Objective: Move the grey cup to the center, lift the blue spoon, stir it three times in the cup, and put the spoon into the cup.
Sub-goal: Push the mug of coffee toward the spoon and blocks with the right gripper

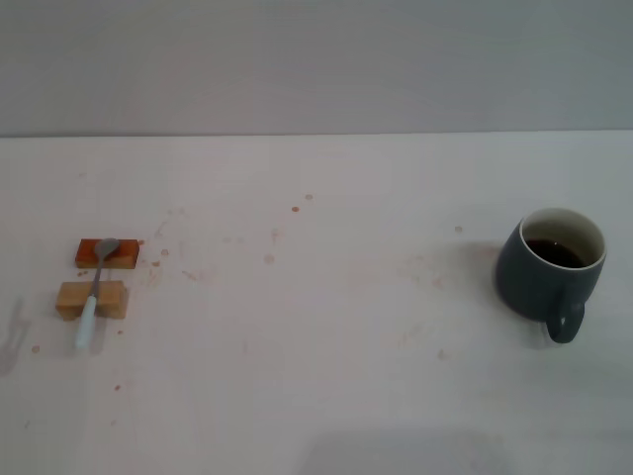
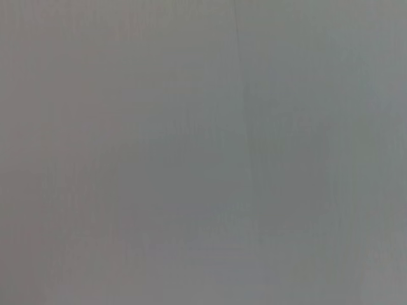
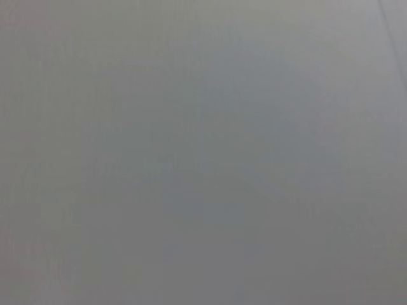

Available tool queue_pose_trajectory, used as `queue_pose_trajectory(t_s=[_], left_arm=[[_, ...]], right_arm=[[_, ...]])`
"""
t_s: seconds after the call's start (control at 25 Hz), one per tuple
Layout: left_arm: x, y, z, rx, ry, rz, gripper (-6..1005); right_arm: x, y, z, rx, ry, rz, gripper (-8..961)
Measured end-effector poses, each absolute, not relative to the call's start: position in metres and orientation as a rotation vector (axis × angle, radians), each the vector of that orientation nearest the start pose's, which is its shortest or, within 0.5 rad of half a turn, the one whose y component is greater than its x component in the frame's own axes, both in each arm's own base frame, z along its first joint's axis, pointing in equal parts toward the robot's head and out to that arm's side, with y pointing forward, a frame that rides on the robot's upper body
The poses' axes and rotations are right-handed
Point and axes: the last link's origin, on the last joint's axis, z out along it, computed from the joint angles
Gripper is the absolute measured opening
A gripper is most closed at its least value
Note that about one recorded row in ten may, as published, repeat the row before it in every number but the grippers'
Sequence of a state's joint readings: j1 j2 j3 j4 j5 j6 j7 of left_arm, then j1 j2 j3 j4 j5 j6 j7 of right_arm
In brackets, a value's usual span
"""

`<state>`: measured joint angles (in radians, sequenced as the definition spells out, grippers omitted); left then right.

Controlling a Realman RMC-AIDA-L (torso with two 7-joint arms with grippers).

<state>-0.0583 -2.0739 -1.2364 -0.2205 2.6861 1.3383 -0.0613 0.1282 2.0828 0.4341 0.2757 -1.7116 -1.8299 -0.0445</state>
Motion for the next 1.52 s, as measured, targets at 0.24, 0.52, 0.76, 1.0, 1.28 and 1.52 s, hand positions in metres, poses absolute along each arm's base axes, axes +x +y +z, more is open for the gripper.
queue_pose_trajectory(t_s=[0.24,0.52,0.76,1.0,1.28,1.52], left_arm=[[-0.397,0.210,0.016,-1.425,-0.511,-0.517,838],[-0.397,0.210,0.017,-1.427,-0.510,-0.514,835],[-0.398,0.211,0.017,-1.428,-0.512,-0.508,833],[-0.398,0.212,0.017,-1.426,-0.509,-0.506,830],[-0.397,0.214,0.018,-1.425,-0.504,-0.512,828],[-0.395,0.216,0.018,-1.425,-0.501,-0.516,826]], right_arm=[[0.339,0.199,0.034,-1.117,0.263,0.800,-1],[0.344,0.207,0.031,-1.128,0.305,0.774,-1],[0.355,0.219,0.031,-1.101,0.389,0.719,-1],[0.376,0.242,0.031,-1.088,0.514,0.616,-1],[0.385,0.281,0.018,-1.189,0.648,0.525,-2],[0.384,0.302,0.009,-1.248,0.712,0.488,-2]])
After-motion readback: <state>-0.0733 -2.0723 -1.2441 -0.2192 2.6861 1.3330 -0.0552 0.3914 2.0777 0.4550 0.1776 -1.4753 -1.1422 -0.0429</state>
